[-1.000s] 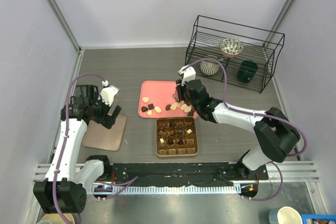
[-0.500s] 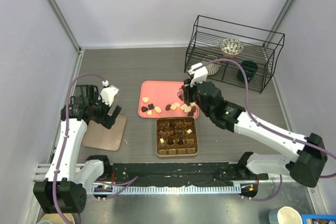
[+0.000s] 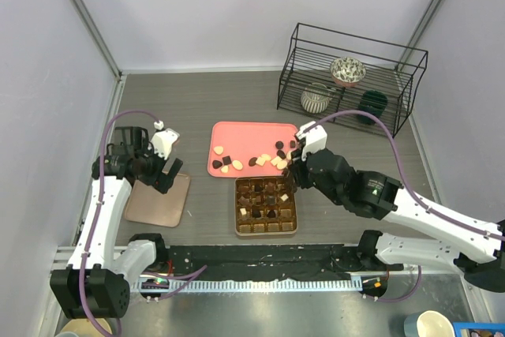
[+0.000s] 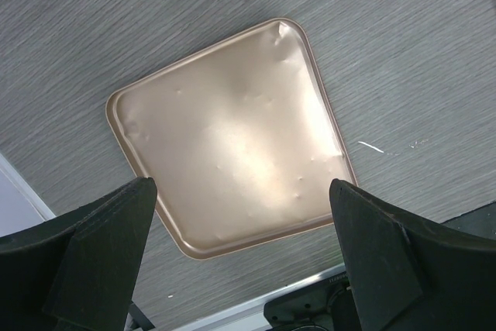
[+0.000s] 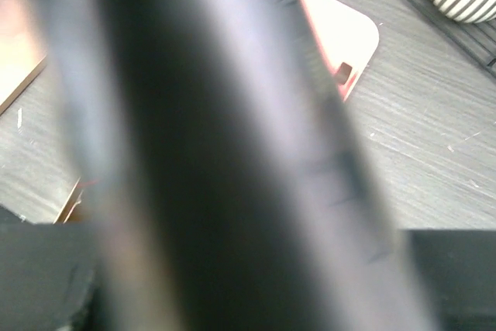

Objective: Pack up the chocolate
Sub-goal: Place the fake chocolate in the packing box.

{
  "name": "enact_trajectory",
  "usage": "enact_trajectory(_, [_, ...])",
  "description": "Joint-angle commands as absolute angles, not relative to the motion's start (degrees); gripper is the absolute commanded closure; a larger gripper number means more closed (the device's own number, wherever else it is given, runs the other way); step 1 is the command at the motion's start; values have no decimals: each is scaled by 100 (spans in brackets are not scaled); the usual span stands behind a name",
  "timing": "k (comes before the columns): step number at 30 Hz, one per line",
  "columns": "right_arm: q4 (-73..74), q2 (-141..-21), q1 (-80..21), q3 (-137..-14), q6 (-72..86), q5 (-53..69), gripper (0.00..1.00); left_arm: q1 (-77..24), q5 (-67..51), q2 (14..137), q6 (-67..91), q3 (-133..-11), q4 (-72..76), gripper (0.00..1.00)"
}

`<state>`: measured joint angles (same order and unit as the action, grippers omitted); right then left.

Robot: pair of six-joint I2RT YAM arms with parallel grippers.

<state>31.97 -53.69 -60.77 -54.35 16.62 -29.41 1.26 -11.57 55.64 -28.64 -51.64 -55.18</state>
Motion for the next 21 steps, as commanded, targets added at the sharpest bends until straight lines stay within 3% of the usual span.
enact_trajectory(1, [3542,-5203,-6310,-5704,1960,-2690,71,167,-1160,5581,-2760,-5396,-5537,0])
enact_trajectory(21, [3006,-5124,-6583,-5150,2338,-2382,64,158,-1081,5520,-2830,-5414,-5563,0])
